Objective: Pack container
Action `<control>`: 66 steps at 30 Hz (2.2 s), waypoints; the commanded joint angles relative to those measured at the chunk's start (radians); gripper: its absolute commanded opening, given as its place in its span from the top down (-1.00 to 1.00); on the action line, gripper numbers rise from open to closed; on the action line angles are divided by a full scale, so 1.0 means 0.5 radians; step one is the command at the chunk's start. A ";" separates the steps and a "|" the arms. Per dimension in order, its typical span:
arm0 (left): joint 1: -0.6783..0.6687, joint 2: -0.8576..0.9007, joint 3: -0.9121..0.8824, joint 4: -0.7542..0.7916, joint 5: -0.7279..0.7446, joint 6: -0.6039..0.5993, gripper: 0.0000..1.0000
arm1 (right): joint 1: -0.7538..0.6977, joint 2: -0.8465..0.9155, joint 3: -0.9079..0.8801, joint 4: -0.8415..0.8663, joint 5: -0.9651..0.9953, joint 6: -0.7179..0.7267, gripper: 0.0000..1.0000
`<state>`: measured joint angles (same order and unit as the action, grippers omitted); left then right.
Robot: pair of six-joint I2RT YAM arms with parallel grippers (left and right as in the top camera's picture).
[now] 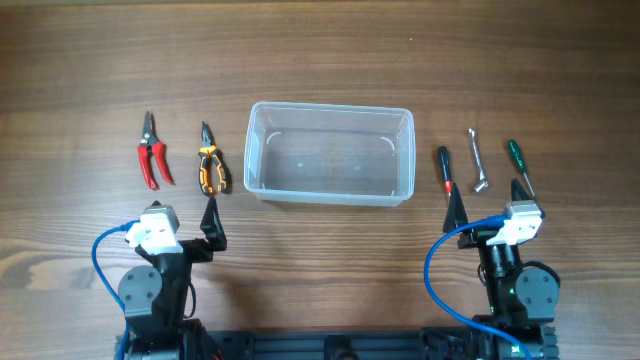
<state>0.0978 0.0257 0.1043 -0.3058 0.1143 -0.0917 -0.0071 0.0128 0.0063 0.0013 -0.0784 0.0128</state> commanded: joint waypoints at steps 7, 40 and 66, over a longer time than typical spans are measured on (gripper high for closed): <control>-0.008 -0.023 -0.022 0.014 0.032 -0.021 -0.99 | 0.008 -0.011 -0.002 0.010 -0.033 0.333 -0.99; -0.008 -0.023 -0.023 0.014 0.032 -0.021 -1.00 | 0.008 3.217 2.798 -2.026 0.156 -0.162 -0.99; -0.008 -0.023 -0.022 0.014 0.032 -0.021 -0.99 | 0.020 3.599 2.389 -1.724 -0.070 -0.233 0.25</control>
<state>0.0978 0.0204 0.0998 -0.3050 0.1181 -0.0917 -0.0051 1.7905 1.2510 -0.8913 -0.0971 -0.1032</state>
